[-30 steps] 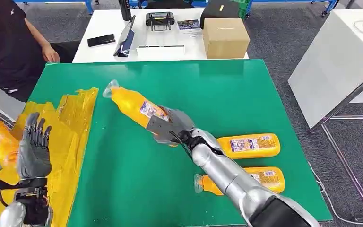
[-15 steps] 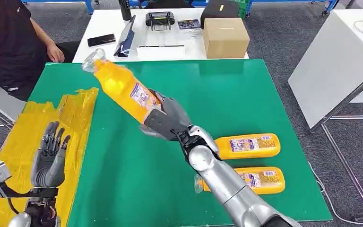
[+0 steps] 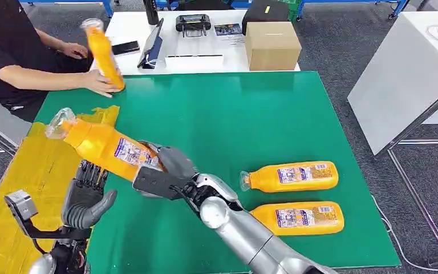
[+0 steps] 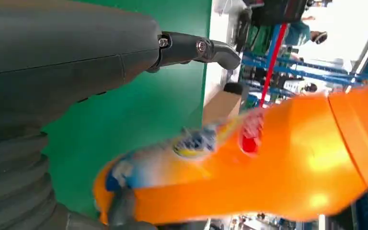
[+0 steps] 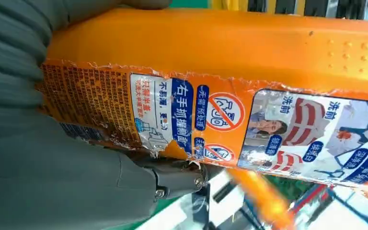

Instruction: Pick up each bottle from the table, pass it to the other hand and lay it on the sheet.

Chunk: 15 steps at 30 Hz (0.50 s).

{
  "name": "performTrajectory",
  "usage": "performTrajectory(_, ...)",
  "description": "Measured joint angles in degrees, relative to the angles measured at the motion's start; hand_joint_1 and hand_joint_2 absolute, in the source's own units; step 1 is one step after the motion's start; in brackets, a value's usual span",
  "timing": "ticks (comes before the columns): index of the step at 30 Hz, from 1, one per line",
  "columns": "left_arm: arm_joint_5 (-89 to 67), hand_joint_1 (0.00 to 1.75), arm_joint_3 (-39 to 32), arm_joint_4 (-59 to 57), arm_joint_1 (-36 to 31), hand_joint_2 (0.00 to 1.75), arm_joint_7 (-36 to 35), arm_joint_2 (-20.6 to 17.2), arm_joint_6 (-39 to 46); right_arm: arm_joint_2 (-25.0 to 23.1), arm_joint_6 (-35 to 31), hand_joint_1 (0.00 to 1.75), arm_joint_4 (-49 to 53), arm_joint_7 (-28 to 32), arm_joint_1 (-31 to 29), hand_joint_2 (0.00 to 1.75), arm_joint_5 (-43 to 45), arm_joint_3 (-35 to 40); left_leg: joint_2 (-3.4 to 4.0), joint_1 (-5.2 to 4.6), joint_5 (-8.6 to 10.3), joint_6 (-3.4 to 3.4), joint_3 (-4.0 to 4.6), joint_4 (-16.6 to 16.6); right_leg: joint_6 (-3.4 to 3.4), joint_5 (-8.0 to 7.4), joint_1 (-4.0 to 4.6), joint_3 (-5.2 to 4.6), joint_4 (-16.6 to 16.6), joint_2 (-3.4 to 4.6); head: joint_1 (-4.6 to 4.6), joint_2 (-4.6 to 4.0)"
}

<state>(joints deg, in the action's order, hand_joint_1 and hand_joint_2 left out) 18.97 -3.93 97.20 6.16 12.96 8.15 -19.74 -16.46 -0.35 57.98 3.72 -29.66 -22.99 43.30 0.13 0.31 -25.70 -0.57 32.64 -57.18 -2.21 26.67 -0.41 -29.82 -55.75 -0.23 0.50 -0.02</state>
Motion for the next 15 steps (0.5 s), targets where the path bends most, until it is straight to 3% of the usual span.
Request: performTrajectory(15,3.78,0.00,0.41,0.24,0.86,1.75,-0.61,0.02,-0.55,-2.58,1.90,1.75,-5.20,1.01,0.62,1.75,-1.46,9.11,0.01,0.00,-0.01,0.00,0.02,0.00,0.00,0.00,0.01,-0.04,0.00,0.01,0.00,0.00)
